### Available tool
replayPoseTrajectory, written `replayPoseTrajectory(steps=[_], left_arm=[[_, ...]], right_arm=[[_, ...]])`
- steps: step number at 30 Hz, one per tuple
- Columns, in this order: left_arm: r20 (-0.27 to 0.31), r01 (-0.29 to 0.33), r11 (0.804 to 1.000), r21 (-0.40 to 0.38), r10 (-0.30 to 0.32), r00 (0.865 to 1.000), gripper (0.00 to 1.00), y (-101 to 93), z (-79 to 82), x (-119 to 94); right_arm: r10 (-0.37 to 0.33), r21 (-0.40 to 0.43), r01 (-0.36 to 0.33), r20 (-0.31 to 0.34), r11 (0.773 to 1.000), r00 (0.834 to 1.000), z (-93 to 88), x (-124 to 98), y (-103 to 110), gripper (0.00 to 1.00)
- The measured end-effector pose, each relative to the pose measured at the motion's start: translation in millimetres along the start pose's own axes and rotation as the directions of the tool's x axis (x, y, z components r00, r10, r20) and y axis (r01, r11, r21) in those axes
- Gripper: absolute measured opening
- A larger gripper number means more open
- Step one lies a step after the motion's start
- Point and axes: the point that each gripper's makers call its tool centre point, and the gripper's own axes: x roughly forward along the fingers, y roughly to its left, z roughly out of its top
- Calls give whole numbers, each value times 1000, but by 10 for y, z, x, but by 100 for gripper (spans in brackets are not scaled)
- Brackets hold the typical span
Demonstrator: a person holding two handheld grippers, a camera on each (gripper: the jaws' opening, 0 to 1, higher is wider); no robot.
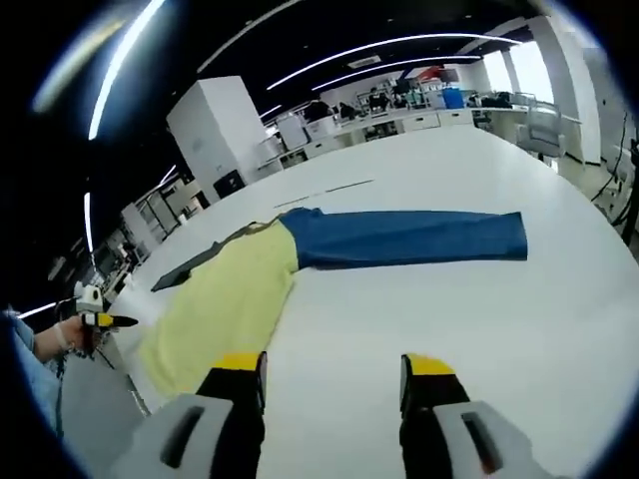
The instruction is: Fold the garment on the visible template until the final outline fits inside the template.
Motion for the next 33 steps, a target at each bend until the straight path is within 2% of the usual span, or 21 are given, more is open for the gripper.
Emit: replayPoseTrajectory(steps=[2, 4, 6, 7, 8, 9, 10, 11, 12, 13, 15, 16, 21, 23, 24, 26, 28, 29, 31, 33], left_arm=[[18, 1, 1000, 24, -2, 1000, 64, -42, 60, -9], [45, 9, 999, 31, -11, 999, 64, -75, 128, -22], [76, 35, 998, 45, -38, 996, 64, -148, 193, -33], [79, 40, 998, 46, -43, 996, 64, -163, 199, -35], [85, 48, 998, 39, -51, 995, 64, -194, 209, -42], [91, 53, 998, 37, -56, 994, 63, -210, 217, -46], [99, 61, 997, 43, -65, 993, 62, -236, 226, -52], [101, 64, 997, 45, -68, 993, 61, -247, 230, -56], [101, 66, 997, 45, -70, 992, 61, -254, 236, -61], [102, 66, 997, 45, -70, 992, 61, -256, 244, -66], [105, 59, 997, 45, -64, 992, 62, -246, 283, -86], [111, 53, 997, 51, -59, 992, 62, -233, 314, -100], [144, 16, 997, 71, -26, 989, 62, -157, 449, -157], [163, 4, 995, 98, -20, 986, 66, -148, 504, -170], [168, -7, 995, 103, -11, 986, 67, -133, 521, -175], [175, -32, 990, 136, 7, 985, 72, -97, 546, -179], [157, -70, 982, 177, 42, 987, 76, -28, 518, -174], [123, -97, 973, 210, 72, 990, 77, 29, 463, -171], [87, -123, 958, 258, 104, 991, 78, 91, 391, -159], [78, -127, 959, 252, 111, 991, 79, 130, 355, -141]], right_arm=[[-39, 10, 38, 15, 999, 999, 75, 2, -146, 52], [-75, 20, 74, 65, 997, 995, 221, 21, -367, 48], [-145, 118, 134, 88, 984, 985, 286, 17, -584, 44], [-171, 174, 145, 149, 974, 974, 404, 12, -678, 44], [-190, 204, 155, 166, 967, 968, 445, 12, -749, 44], [-241, 250, 198, 155, 948, 958, 444, 5, -878, 43], [-261, 284, 210, 157, 936, 952, 459, 6, -936, 42], [-271, 311, 204, 188, 928, 944, 525, 17, -946, 42], [-273, 310, 208, 181, 927, 945, 524, 36, -962, 41], [-294, 325, 232, 156, 917, 943, 500, 54, -971, 39], [-296, 331, 230, 164, 915, 941, 528, 94, -960, 35], [-307, 352, 237, 157, 905, 939, 527, 124, -958, 33], [-331, 386, 253, 150, 887, 932, 540, 230, -978, 31], [-352, 414, 265, 150, 871, 924, 512, 256, -1036, 30], [-358, 450, 261, 145, 854, 922, 494, 269, -1053, 29], [-366, 468, 254, 164, 846, 916, 518, 275, -1078, 27], [-378, 474, 264, 163, 840, 911, 520, 278, -1115, 23], [-386, 504, 257, 170, 825, 907, 547, 280, -1142, 23], [-388, 528, 243, 183, 814, 903, 587, 295, -1173, 22], [-397, 533, 247, 185, 809, 899, 608, 302, -1204, 20]])
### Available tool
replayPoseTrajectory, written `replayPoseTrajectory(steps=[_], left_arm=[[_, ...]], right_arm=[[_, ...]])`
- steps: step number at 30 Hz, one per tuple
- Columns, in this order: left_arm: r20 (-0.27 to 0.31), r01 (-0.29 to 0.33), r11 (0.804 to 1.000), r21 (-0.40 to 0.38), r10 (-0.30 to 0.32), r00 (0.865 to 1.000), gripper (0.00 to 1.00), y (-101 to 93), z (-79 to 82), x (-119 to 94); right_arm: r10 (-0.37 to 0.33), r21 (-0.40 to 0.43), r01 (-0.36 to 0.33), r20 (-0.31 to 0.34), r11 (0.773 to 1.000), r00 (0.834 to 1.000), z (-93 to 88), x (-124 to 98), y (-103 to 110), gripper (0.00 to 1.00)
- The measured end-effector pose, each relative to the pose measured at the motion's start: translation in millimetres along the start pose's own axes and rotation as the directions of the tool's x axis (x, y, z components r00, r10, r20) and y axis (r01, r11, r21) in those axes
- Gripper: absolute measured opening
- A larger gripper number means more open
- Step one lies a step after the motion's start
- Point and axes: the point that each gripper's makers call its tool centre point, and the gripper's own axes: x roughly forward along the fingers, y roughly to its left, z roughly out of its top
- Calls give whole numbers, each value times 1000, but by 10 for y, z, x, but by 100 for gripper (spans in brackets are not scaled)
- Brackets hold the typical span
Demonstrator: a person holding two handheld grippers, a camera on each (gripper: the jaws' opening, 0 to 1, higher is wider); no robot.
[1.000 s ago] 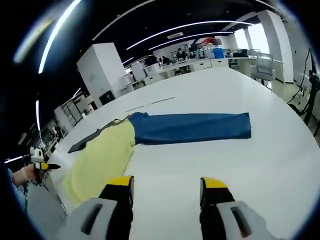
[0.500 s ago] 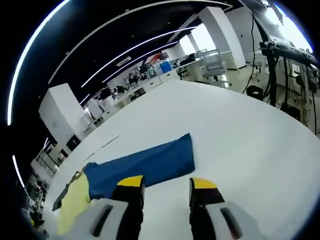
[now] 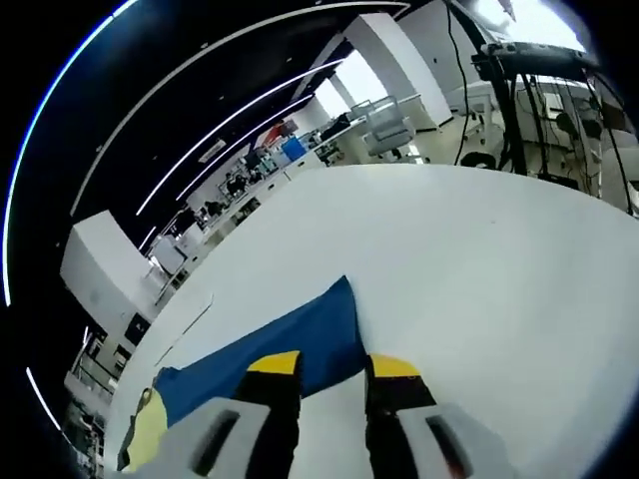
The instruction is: Fold the garment on the visible template until the final outline fits inside the template.
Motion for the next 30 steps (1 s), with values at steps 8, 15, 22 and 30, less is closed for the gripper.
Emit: replayPoseTrajectory(steps=[8, 15, 22, 30], left_arm=[[-74, -34, 999, 38, 37, 997, 81, 113, -160, 36], [-77, -36, 998, 45, 39, 996, 82, 123, -253, 86], [-93, -26, 996, 89, 35, 995, 82, 52, -333, 114], [-61, -28, 996, 82, 33, 998, 80, 24, -318, 86]], right_arm=[[-10, 77, 6, 50, 997, 999, 124, -1, -4, 0], [103, 43, -106, 63, 993, 993, 338, 20, 230, 0], [315, -71, -312, 30, 947, 949, 462, 132, 905, 0], [478, -162, -479, -51, 863, 877, 208, -20, 1952, 0]])
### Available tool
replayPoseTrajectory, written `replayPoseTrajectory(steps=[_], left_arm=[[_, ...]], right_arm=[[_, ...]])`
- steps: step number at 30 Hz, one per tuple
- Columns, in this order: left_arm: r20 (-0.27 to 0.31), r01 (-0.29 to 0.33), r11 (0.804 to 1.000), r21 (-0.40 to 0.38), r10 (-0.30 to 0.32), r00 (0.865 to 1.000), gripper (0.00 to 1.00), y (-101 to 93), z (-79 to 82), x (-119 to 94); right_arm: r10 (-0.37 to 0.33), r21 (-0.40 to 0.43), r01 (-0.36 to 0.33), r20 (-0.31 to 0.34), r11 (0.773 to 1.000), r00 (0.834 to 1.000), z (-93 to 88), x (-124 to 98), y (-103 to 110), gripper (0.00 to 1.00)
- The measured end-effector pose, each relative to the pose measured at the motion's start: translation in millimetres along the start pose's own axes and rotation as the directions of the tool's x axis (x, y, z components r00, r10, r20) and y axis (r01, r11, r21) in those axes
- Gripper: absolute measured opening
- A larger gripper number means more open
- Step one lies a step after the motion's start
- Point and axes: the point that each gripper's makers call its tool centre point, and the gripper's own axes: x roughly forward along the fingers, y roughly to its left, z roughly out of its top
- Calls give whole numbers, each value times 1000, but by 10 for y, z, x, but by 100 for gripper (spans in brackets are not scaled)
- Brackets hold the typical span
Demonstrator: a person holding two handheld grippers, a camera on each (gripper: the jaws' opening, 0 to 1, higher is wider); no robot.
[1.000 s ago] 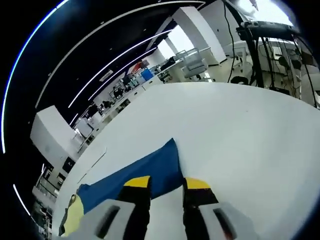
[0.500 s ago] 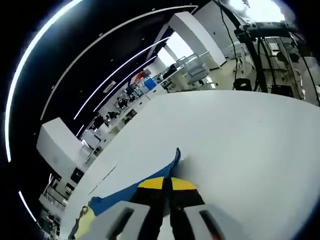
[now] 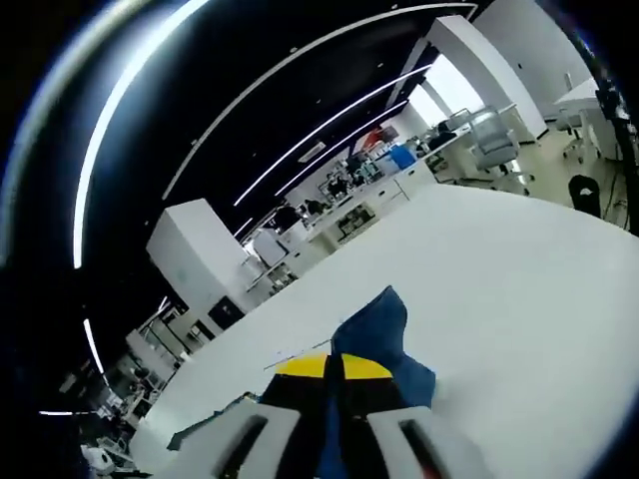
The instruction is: Fold the garment on the visible template until the final outline fits inside the template.
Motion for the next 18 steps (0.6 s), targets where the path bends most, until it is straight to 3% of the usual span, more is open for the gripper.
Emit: replayPoseTrajectory(steps=[4, 8, 14, 18], left_arm=[[20, -4, 1000, -12, 4, 1000, 78, -5, -17, -31], [32, -7, 1000, -27, 8, 999, 78, 15, -48, -50], [51, -16, 998, -56, 19, 999, 76, 20, -76, -66], [56, -15, 997, -70, 19, 998, 75, 3, -99, -72]], right_arm=[[97, -13, -98, -37, 995, 995, -111, 232, 494, 0], [173, -68, -181, -110, 981, 979, -334, 477, 952, 0], [282, -40, -291, -156, 956, 947, -547, 884, 1433, 0], [328, -77, -351, -214, 933, 920, -765, 1144, 1743, 0]])
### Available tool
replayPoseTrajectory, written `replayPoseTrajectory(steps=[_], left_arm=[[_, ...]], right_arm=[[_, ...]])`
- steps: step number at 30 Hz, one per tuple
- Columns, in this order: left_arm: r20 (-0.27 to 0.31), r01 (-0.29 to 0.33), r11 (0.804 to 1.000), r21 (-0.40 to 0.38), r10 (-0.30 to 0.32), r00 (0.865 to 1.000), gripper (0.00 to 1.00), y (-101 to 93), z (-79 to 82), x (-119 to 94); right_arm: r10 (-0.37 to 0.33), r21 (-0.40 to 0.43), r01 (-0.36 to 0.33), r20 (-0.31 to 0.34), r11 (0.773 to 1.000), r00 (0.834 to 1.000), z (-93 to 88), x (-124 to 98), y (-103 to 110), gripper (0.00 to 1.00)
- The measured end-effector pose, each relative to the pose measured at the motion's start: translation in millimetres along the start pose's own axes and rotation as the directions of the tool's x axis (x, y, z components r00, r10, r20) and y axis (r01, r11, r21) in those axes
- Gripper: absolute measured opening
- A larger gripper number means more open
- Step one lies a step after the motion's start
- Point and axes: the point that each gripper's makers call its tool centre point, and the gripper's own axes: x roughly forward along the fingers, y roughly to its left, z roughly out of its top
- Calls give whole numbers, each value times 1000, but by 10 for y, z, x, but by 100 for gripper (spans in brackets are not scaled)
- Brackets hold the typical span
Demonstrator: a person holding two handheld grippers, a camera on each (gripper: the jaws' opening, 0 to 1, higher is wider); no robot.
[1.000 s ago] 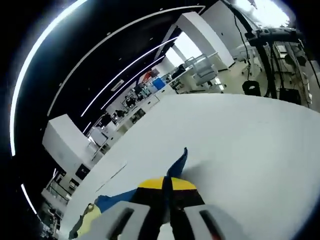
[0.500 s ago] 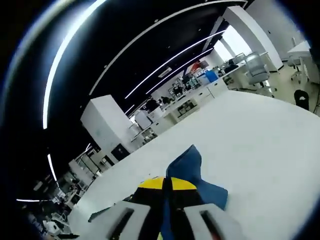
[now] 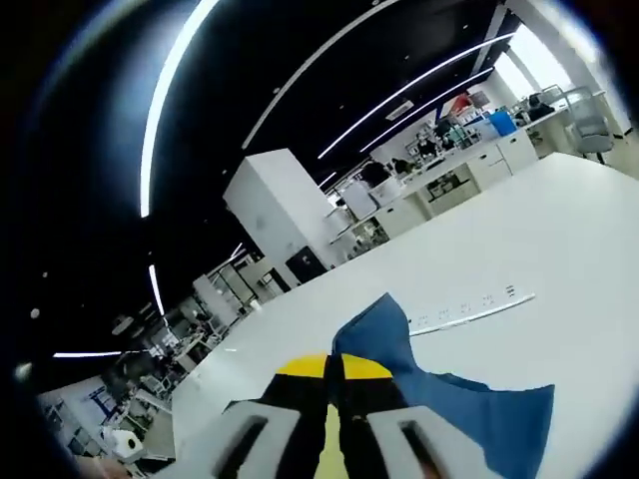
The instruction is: Fold the garment on the visible template until the final outline fits inside the template.
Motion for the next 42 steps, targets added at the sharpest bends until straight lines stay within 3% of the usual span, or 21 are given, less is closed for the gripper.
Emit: replayPoseTrajectory(steps=[9, 17, 24, 28, 36, 42], left_arm=[[1, -2, 1000, -29, 2, 1000, 74, -15, -94, -4], [-5, -5, 999, -52, 5, 1000, 72, -22, -158, 1], [-7, -9, 997, -73, 8, 1000, 71, -20, -211, 9], [-5, -15, 996, -84, 15, 1000, 71, -17, -225, 0], [-10, -24, 994, -104, 23, 1000, 71, 21, -251, -28], [-19, -24, 994, -108, 22, 1000, 71, 29, -274, 1]], right_arm=[[83, -19, -85, -69, 996, 994, -299, 591, 413, 0], [83, -53, -92, -164, 994, 983, -853, 940, 590, 0], [41, -122, -79, -286, 989, 957, -1383, 1068, 534, 0], [34, -122, -77, -319, 990, 947, -1564, 1110, 524, 0], [39, -164, -117, -415, 980, 909, -1926, 1107, 608, 0], [26, -184, -121, -450, 975, 893, -2105, 1118, 588, 0]])
